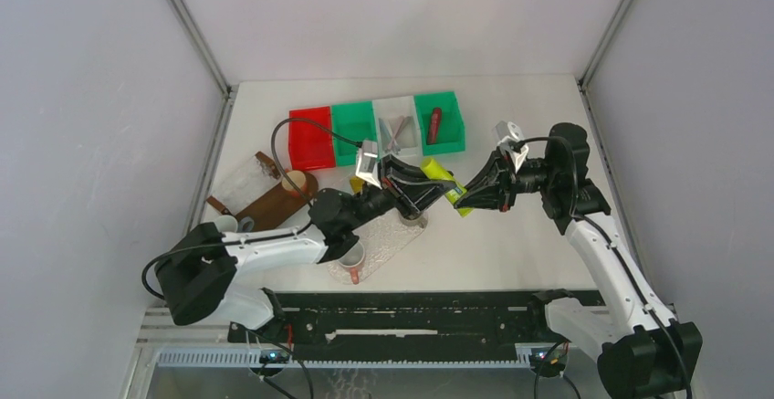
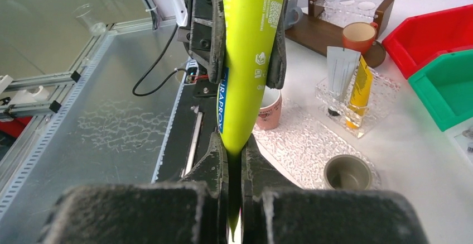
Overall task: Prepare toiletry sets of a toothbrush and toothpaste on the tray
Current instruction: Pick up the toothpaste from the storage box, then place the toothpaste in the toothpaste holder.
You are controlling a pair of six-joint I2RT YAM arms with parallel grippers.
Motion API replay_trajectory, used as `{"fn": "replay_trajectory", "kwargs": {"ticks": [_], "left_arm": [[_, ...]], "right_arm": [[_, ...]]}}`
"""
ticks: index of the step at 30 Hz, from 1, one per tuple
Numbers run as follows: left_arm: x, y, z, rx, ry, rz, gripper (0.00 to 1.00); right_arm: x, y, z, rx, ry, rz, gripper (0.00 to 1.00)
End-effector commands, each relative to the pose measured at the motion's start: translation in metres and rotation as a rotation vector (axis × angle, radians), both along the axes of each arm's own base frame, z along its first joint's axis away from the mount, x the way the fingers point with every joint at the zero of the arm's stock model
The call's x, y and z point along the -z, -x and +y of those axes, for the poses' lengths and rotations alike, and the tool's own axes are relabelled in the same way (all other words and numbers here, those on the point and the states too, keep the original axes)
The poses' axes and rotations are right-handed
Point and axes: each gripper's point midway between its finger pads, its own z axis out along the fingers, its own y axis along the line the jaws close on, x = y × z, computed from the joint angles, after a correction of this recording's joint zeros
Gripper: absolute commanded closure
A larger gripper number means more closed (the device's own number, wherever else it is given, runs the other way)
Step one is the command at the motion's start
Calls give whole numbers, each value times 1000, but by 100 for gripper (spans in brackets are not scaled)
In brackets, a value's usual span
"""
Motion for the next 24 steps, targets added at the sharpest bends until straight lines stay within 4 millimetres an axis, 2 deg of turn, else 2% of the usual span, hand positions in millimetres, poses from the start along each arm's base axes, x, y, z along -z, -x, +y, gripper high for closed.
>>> {"fn": "replay_trajectory", "kwargs": {"ticks": [1, 3, 4, 5, 8, 10, 13, 14, 16, 19, 24], "left_arm": [[-29, 13, 0, 57, 50, -78, 88], [-26, 10, 5, 50, 26, -80, 97], [-22, 7, 9, 42, 12, -73, 99], [-21, 5, 14, 36, 2, -71, 100], [-8, -2, 26, 35, -72, -44, 100], [7, -5, 32, 40, -168, -30, 100], [54, -7, 39, 20, -467, -49, 100], [86, -5, 48, 20, -641, -10, 100], [109, -1, 67, 13, -830, -21, 100], [120, 13, 84, 56, -974, -42, 100], [116, 27, 78, 99, -1082, -131, 100]], "right_arm": [[1, 0, 2, -11, -5, -55, 100], [2, -1, 2, -3, -2, -60, 100], [3, -2, 2, 2, 1, -61, 95], [4, -2, 2, 4, 3, -62, 88], [10, -4, 1, 19, 14, -81, 58], [14, -6, 0, 33, 21, -105, 41], [21, -10, -3, 62, 40, -154, 24], [23, -9, -4, 66, 45, -178, 21], [28, -7, -5, 57, 53, -219, 17], [35, -1, -2, 25, 60, -261, 14], [44, 3, 13, -14, 88, -205, 11]]}}
